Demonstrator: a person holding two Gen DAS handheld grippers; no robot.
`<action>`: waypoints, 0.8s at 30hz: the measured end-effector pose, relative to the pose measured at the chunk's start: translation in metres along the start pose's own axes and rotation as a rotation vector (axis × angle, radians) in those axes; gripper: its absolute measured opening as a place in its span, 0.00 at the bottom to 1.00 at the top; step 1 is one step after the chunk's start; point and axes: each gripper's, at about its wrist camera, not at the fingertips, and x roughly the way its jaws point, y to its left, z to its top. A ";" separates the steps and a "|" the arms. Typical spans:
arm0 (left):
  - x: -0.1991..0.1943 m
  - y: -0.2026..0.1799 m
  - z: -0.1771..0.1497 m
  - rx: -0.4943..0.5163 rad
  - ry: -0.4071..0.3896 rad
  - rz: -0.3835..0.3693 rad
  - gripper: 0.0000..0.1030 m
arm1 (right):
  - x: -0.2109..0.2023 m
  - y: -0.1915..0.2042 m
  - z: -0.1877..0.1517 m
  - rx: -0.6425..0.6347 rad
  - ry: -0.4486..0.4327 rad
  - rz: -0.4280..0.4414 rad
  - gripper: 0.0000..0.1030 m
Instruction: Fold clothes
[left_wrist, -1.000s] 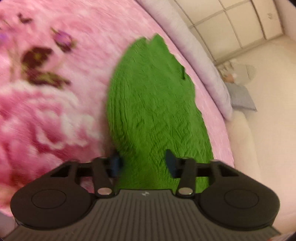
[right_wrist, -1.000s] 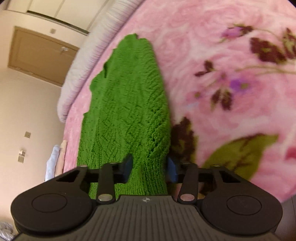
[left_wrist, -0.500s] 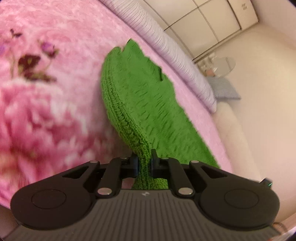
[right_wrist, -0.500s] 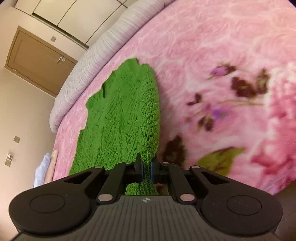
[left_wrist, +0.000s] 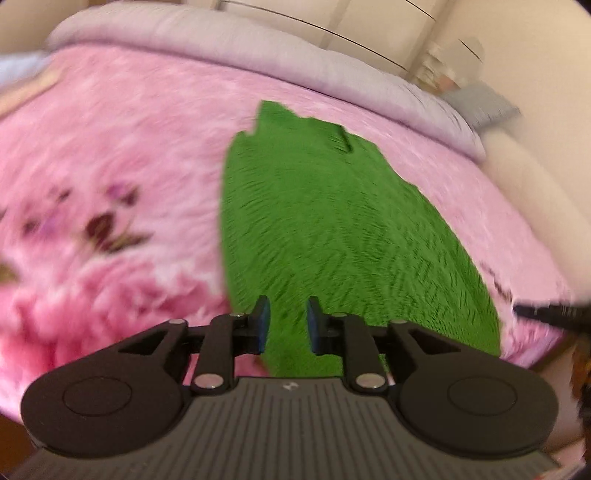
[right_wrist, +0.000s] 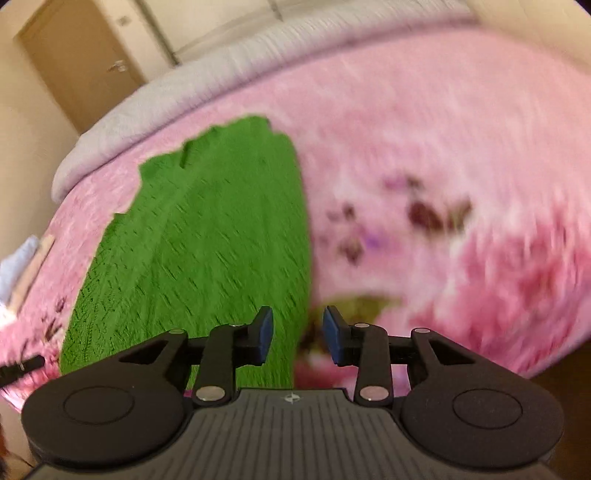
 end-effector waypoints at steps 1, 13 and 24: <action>0.011 -0.005 0.002 0.034 0.021 -0.005 0.23 | 0.002 0.004 0.003 -0.028 -0.002 0.004 0.37; 0.091 0.046 0.078 0.070 0.126 -0.110 0.19 | 0.058 0.008 0.074 -0.165 0.074 0.088 0.40; 0.232 0.105 0.203 0.002 0.244 -0.236 0.26 | 0.228 0.000 0.217 -0.173 0.155 0.218 0.44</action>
